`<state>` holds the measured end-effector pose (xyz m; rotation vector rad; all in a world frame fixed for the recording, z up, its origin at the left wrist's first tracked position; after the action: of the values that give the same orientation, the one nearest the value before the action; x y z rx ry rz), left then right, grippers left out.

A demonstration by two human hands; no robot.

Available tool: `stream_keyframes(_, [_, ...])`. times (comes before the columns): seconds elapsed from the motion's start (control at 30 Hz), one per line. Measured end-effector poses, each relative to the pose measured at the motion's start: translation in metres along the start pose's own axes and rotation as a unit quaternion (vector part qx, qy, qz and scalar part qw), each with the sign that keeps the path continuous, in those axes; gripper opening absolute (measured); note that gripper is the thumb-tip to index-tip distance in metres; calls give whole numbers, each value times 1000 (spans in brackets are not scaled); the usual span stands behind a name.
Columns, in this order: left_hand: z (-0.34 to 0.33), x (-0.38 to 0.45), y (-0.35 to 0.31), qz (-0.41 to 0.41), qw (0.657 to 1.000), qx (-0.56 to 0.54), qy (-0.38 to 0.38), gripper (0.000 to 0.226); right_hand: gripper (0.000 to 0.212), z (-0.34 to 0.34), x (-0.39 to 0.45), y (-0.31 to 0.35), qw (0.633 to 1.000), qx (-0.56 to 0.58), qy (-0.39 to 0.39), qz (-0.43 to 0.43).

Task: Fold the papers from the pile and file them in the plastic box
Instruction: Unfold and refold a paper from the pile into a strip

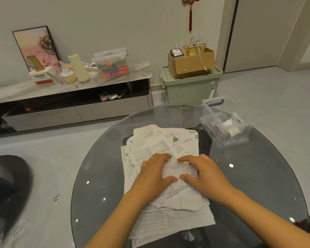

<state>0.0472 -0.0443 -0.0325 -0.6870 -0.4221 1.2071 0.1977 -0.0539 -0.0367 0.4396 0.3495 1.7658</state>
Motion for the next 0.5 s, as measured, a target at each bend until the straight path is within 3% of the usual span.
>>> stream_keyframes(0.5, [9,7,28,45,999,-24,13,66,52,2,1,-16,994,-59,96,4])
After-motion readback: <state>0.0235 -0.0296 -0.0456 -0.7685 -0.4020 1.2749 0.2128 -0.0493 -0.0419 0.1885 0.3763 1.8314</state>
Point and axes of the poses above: each hand's wrist, its own x-axis towards the middle knuckle, its own z-axis out of the back of the hand, y = z × x, the point moved 6 cm from there along x, towards the middle knuckle, and after that the axes turned 10 degrees about -x, right-handed, at the moved point
